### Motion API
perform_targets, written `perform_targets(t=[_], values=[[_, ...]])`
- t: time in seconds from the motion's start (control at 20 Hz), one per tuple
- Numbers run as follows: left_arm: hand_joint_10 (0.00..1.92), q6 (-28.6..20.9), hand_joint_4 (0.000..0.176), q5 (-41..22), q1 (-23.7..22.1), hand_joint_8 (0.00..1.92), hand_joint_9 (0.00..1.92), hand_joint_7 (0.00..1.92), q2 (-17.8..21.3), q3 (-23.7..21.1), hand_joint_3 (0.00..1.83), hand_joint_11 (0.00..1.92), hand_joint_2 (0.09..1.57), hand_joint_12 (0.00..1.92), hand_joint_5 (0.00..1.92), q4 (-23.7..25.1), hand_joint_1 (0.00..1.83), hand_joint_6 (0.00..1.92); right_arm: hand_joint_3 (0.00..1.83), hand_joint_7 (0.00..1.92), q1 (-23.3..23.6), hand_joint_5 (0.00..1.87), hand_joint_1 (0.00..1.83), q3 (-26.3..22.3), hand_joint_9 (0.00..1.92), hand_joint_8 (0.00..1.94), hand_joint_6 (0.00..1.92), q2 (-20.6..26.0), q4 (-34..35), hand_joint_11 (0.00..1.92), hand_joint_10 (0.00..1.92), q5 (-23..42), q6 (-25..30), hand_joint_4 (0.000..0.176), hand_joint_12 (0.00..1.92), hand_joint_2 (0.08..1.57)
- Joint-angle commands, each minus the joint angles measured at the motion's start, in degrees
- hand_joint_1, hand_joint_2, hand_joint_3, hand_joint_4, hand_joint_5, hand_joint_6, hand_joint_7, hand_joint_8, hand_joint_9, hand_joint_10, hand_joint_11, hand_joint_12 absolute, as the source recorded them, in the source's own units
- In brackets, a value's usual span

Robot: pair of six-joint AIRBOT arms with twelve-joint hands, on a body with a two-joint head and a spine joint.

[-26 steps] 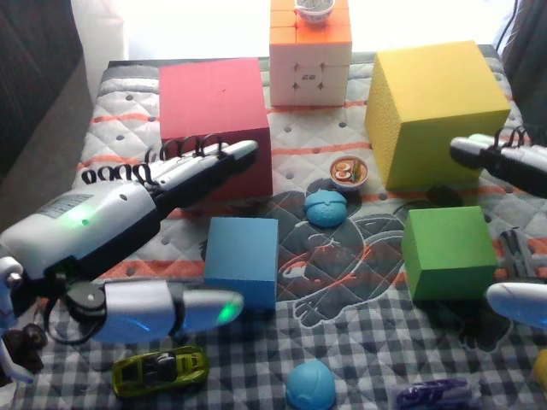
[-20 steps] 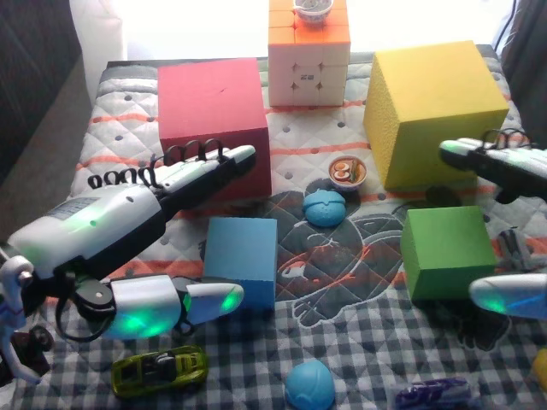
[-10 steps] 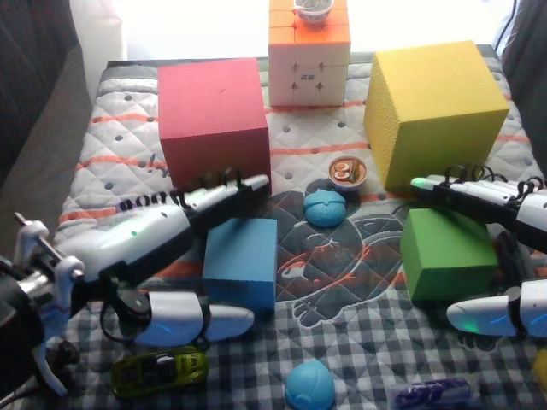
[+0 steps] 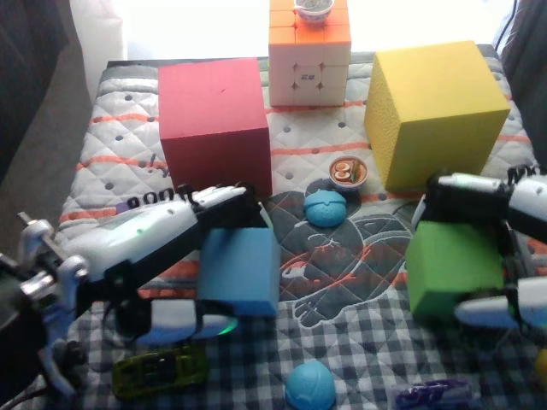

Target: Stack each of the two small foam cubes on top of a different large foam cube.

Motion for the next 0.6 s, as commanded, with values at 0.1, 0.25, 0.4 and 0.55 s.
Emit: perform_targets(t=[0.1,0.25,0.4,0.55], values=[[1.69,-0.3,0.000,-12.7,-0.4,1.51,0.03,0.00,3.1,-2.3,0.01,0.00,1.20,1.91,0.08,3.7,1.22,1.40,0.01,0.61,0.6,0.40,1.06,-1.5,0.49,1.79,1.70,3.3,-1.3,0.59,1.92,13.9,0.3,0.000,1.92,1.40],[1.56,-0.3,0.000,-16.0,-0.5,1.48,0.04,0.03,5.5,-4.2,0.00,0.01,1.19,1.77,0.09,6.0,1.27,1.46,0.00,0.60,0.5,0.41,1.07,-2.9,0.53,1.82,1.65,5.9,-2.4,0.62,1.92,18.7,0.3,0.000,1.92,1.40],[1.22,-0.3,0.007,-17.8,-2.4,1.30,0.09,0.09,6.6,-4.1,0.00,0.00,1.19,1.30,0.16,6.7,1.26,1.37,0.00,0.62,1.7,0.14,1.23,-2.7,0.59,1.63,1.54,7.6,-2.2,0.67,1.91,21.9,0.3,0.000,1.92,1.33],[1.50,-0.4,0.000,-19.6,-4.9,0.94,0.10,0.00,7.2,-3.4,0.00,0.11,1.18,1.88,0.13,6.2,1.16,1.25,0.01,0.64,4.8,0.40,1.10,-1.4,0.60,1.72,1.68,7.7,-1.4,0.71,1.92,22.0,0.3,0.000,1.92,1.37]])
